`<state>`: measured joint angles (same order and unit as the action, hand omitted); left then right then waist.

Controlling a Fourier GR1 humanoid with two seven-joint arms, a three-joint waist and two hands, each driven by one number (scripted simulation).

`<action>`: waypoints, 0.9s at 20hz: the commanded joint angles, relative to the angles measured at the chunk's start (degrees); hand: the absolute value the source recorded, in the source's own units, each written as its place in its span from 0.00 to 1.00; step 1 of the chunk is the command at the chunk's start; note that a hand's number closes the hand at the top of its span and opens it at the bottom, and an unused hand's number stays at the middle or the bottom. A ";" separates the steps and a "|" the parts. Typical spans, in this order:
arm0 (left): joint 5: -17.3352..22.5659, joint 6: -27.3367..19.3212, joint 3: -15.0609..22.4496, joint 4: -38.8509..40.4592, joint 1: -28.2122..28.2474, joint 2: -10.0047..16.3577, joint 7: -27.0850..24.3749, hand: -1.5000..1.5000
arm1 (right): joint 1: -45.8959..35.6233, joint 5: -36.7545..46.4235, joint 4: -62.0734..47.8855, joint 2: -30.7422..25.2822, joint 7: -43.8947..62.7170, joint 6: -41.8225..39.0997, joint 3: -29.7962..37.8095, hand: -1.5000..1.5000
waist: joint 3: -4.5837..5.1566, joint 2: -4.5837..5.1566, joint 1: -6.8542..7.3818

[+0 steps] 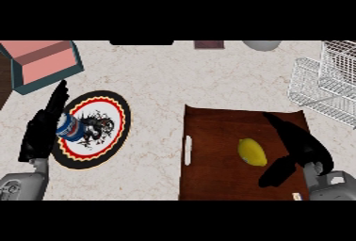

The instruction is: Pick the lemon from the tray and place it in the tiered basket

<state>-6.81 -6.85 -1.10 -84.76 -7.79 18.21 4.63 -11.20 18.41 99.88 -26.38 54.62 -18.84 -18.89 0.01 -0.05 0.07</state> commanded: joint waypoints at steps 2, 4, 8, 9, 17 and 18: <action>0.67 1.84 -1.90 -0.10 -0.06 -0.24 -0.18 0.50 | -0.68 0.34 4.13 3.58 9.62 -5.01 0.15 0.00 | 0.02 -0.01 -0.09; 1.22 3.93 -2.57 -0.24 -1.63 1.10 2.25 0.50 | -1.24 5.66 -7.99 6.30 0.09 0.32 -0.72 0.00 | -0.01 0.09 0.16; -0.69 3.50 -2.56 0.43 -1.82 0.11 0.96 0.50 | -6.32 6.32 -12.55 9.37 0.64 -1.51 1.72 0.00 | -0.01 0.13 0.29; -2.17 1.21 -2.87 4.39 -1.91 -1.98 -2.60 0.50 | 0.49 4.30 -4.51 6.06 1.60 -4.52 3.58 0.00 | 0.01 0.05 -0.21; -3.55 2.89 -3.73 5.74 -2.49 -3.38 -3.70 0.50 | 0.78 9.55 -11.10 10.15 -6.23 -3.92 5.04 0.00 | 0.00 0.06 -0.17; -4.72 1.06 -1.26 -0.22 3.09 -6.05 -4.04 0.50 | 0.29 11.33 -12.89 11.06 -6.32 -3.05 4.46 0.00 | -0.01 0.03 0.04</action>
<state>-10.23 -4.96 -3.26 -83.72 -7.62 14.46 2.79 -11.52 28.10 89.06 -16.08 50.43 -21.36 -15.92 0.00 0.00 0.07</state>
